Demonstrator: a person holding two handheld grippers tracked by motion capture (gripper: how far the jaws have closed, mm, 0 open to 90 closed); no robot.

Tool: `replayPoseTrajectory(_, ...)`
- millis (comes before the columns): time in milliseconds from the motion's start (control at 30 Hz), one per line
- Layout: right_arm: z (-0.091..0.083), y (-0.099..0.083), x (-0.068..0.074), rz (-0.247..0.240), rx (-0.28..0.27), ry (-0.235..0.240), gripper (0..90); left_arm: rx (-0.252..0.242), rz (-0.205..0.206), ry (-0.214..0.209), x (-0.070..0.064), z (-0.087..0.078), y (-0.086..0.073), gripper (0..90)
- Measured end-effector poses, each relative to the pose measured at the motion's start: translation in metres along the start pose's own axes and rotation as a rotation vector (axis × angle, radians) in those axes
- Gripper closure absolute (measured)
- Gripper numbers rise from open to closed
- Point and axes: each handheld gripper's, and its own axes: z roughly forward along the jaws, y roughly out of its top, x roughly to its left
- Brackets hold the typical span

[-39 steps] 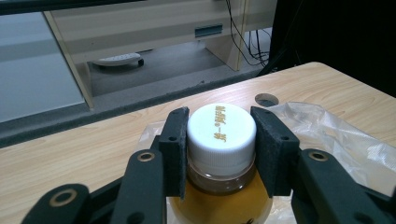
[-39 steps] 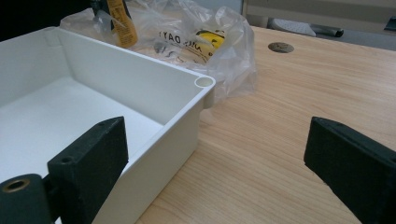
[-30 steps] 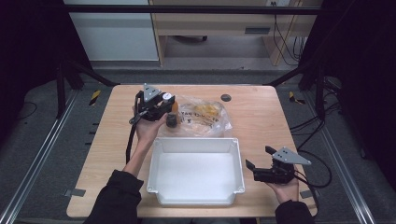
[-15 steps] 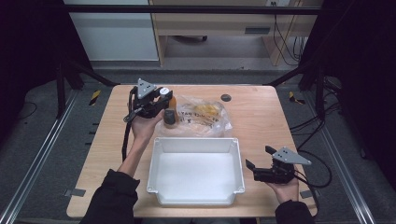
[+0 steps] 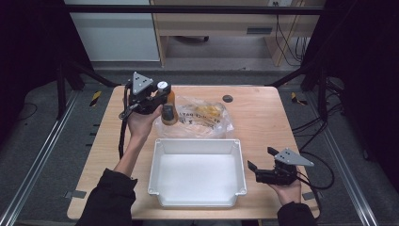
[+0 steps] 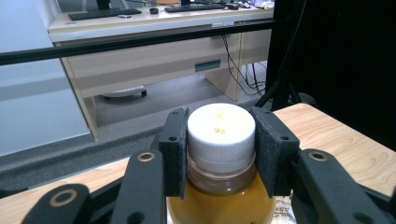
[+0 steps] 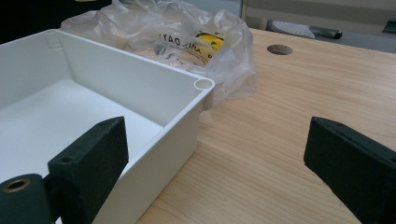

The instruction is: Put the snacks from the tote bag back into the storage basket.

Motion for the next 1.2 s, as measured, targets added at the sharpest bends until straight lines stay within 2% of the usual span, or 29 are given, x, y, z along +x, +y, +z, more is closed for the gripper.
replayPoseTrajectory(600,-0.001,0.001,0.0,-0.001,-0.004,0.001,6.8,-0.001,0.005,-0.009,-0.008,-0.028,0.009,59.1)
replayPoseTrajectory(1000,-0.002,0.001,0.001,-0.001,-0.007,-0.002,6.9,0.001,0.01,-0.058,-0.02,-0.049,0.004,59.1)
replayPoseTrajectory(1200,-0.002,0.002,0.002,-0.008,-0.009,-0.001,6.8,-0.003,0.026,-0.079,-0.027,-0.06,-0.001,59.1)
